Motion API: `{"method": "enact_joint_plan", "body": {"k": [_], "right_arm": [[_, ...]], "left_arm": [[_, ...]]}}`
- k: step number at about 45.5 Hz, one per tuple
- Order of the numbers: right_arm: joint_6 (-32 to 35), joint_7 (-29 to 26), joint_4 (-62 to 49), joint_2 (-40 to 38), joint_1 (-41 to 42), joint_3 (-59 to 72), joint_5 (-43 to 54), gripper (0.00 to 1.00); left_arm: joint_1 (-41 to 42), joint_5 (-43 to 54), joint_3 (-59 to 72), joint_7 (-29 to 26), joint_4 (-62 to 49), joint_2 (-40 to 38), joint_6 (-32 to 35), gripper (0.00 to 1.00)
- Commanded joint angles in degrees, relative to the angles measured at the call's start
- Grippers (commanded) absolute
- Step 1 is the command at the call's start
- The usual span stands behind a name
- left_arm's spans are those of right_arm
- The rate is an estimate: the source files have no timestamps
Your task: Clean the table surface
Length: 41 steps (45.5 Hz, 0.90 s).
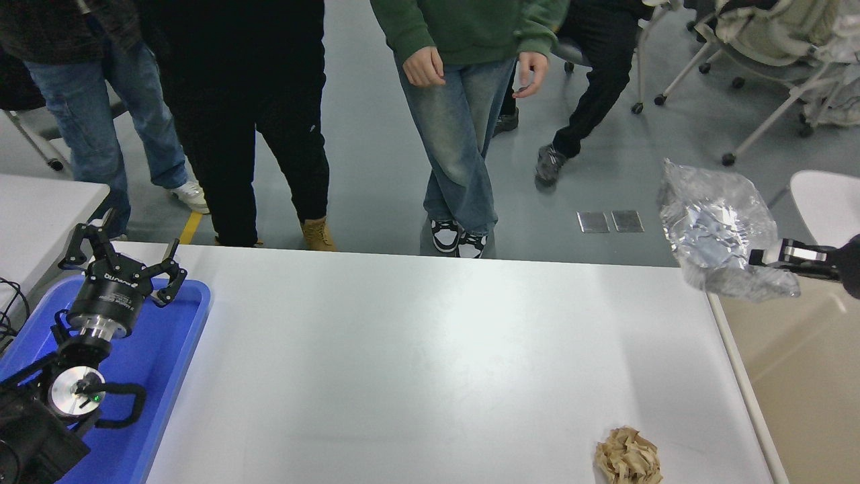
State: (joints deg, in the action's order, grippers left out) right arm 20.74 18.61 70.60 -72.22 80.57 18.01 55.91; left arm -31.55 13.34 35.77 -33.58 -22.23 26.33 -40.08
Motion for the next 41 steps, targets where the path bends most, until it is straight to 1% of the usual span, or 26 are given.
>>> {"method": "enact_joint_plan", "body": {"k": [1, 21, 27, 33, 41], "right_arm": [[5.9, 0.0, 1.4, -5.9, 2.7, -2.3, 0.1, 0.0], [5.9, -0.1, 0.0, -5.9, 2.2, -2.5, 0.3, 0.0], [5.2, -0.1, -3.4, -5.8, 1.6, -2.5, -0.1, 0.0], [4.8, -0.2, -9.3, -5.3, 0.7, -2.4, -0.4, 0.0], [0.6, -0.2, -16.5, -2.4, -6.0, -2.4, -5.4, 0.0]], "left_arm": [[0.0, -0.1, 0.0, 0.0, 0.0, 0.0, 0.0, 1.0], [0.0, 0.0, 0.0, 0.0, 0.0, 0.0, 0.0, 1.0], [0.0, -0.1, 0.0, 0.0, 0.0, 0.0, 0.0, 1.0], [0.0, 0.0, 0.0, 0.0, 0.0, 0.0, 0.0, 1.0], [0.0, 0.0, 0.0, 0.0, 0.0, 0.0, 0.0, 1.0]]}}
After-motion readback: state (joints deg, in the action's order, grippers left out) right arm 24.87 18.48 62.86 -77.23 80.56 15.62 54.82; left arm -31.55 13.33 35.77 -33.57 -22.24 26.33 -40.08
